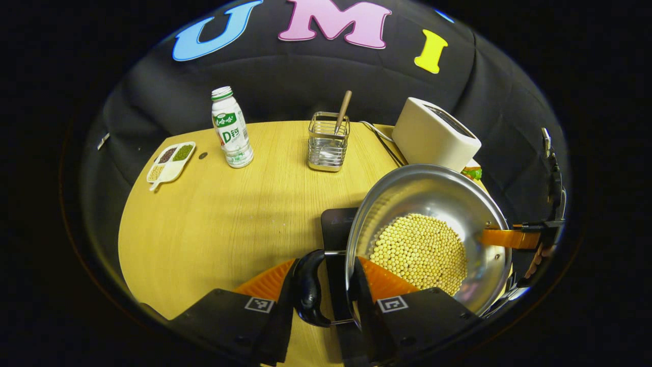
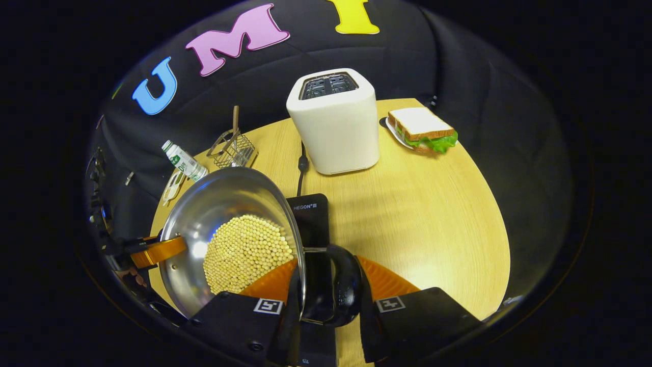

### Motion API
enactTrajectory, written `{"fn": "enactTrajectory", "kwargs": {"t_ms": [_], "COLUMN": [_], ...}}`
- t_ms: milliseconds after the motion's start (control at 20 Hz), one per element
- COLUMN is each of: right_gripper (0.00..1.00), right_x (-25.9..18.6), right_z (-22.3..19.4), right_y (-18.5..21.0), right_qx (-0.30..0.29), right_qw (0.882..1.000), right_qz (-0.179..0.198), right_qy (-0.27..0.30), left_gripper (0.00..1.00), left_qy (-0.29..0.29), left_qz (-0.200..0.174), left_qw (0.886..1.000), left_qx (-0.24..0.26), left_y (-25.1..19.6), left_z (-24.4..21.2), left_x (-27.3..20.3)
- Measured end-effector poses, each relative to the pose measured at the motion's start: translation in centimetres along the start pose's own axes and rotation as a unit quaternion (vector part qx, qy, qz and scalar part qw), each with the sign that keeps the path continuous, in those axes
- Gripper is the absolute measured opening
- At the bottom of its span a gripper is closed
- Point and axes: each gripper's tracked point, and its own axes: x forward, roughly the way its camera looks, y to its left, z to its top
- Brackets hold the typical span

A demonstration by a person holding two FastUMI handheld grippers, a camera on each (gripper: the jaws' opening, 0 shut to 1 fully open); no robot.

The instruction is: First push the handle of the pot to place it horizontally, then grasp the pot with both hands and set it on the induction cooktop.

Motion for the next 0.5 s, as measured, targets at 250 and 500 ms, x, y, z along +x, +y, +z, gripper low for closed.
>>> {"fn": "enactTrajectory", "kwargs": {"t_ms": [250,500], "right_gripper": [0.48,0.57], "right_x": [-0.03,-0.25], "right_z": [0.03,-0.08], "right_y": [0.02,-0.06], "right_qx": [0.005,0.012], "right_qw": [1.000,1.000], "right_qz": [-0.002,-0.008], "right_qy": [0.002,-0.003], "left_gripper": [0.61,0.68], "left_qy": [0.001,0.005], "left_qz": [-0.001,0.007], "left_qw": [1.000,1.000], "left_qx": [0.007,0.015], "left_y": [0.14,0.17], "left_z": [-0.03,-0.27], "left_x": [0.18,0.21]}}
